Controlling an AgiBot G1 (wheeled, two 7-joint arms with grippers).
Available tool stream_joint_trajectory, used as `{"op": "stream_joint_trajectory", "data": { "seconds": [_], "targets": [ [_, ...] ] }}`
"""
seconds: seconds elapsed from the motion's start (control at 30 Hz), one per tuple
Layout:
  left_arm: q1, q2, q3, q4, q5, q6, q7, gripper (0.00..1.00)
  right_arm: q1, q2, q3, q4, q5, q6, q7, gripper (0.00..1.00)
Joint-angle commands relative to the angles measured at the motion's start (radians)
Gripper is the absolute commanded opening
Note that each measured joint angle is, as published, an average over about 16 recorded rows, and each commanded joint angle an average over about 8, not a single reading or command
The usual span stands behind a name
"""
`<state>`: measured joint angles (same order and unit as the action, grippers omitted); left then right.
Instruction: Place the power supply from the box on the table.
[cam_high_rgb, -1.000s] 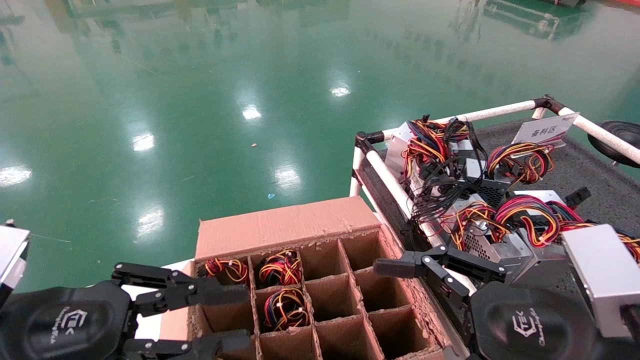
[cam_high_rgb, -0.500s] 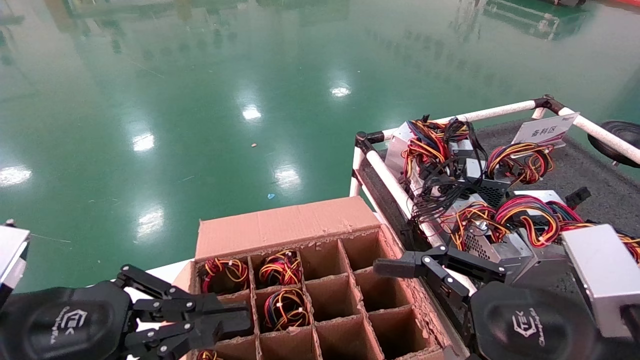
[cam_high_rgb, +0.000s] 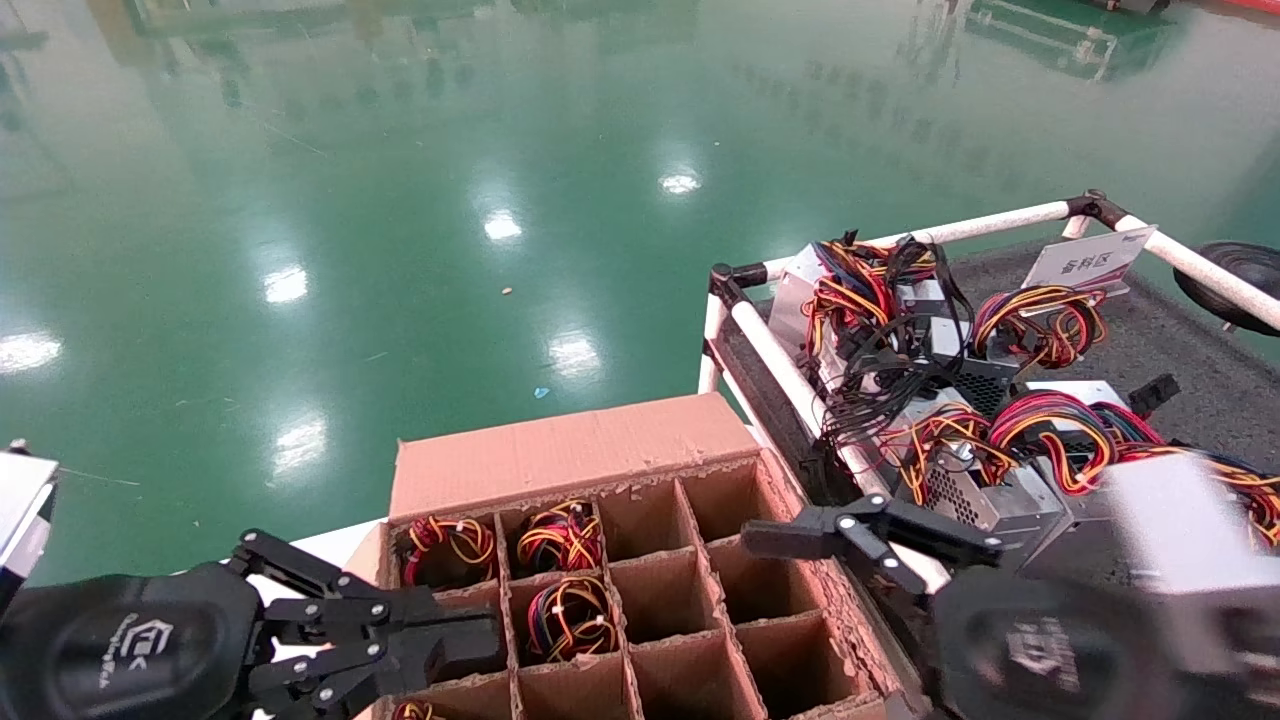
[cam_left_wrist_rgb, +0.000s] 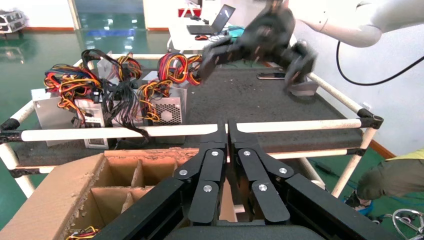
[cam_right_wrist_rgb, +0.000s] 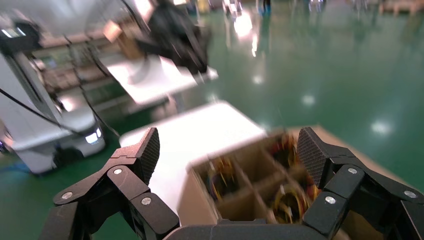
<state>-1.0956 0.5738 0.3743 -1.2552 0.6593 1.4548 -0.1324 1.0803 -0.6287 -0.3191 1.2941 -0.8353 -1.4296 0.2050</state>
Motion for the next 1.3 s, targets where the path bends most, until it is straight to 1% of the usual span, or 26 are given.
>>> {"op": "stream_joint_trajectory", "data": {
  "seconds": [0.03,0.23,0.4,0.67,0.73,0.8,0.83,1.0,1.13,1.3],
  "targets": [
    [0.000,0.000,0.000,0.000,0.000,0.000,0.000,1.00,0.000,-0.003,-0.011,0.001,-0.029,0.017,0.002,1.00],
    [0.000,0.000,0.000,0.000,0.000,0.000,0.000,1.00,0.025,-0.054,-0.082,0.035,-0.213,0.139,0.052,1.00],
    [0.000,0.000,0.000,0.000,0.000,0.000,0.000,1.00,0.054,-0.126,-0.144,0.047,-0.350,0.232,0.116,1.00],
    [0.000,0.000,0.000,0.000,0.000,0.000,0.000,1.00,0.126,-0.260,-0.246,0.053,-0.564,0.356,0.300,1.00],
    [0.000,0.000,0.000,0.000,0.000,0.000,0.000,1.00,0.144,-0.293,-0.267,0.055,-0.608,0.377,0.342,0.99],
    [0.000,0.000,0.000,0.000,0.000,0.000,0.000,1.00,0.158,-0.326,-0.287,0.055,-0.653,0.399,0.379,0.95],
    [0.000,0.000,0.000,0.000,0.000,0.000,0.000,1.00,0.164,-0.341,-0.297,0.054,-0.675,0.409,0.396,0.92],
    [0.000,0.000,0.000,0.000,0.000,0.000,0.000,1.00,0.189,-0.407,-0.341,0.048,-0.803,0.464,0.504,0.65],
    [0.000,0.000,0.000,0.000,0.000,0.000,0.000,1.00,0.206,-0.449,-0.370,0.046,-0.905,0.494,0.600,0.49],
    [0.000,0.000,0.000,0.000,0.000,0.000,0.000,1.00,0.222,-0.487,-0.394,0.044,-1.000,0.508,0.700,0.16]
  ]
}}
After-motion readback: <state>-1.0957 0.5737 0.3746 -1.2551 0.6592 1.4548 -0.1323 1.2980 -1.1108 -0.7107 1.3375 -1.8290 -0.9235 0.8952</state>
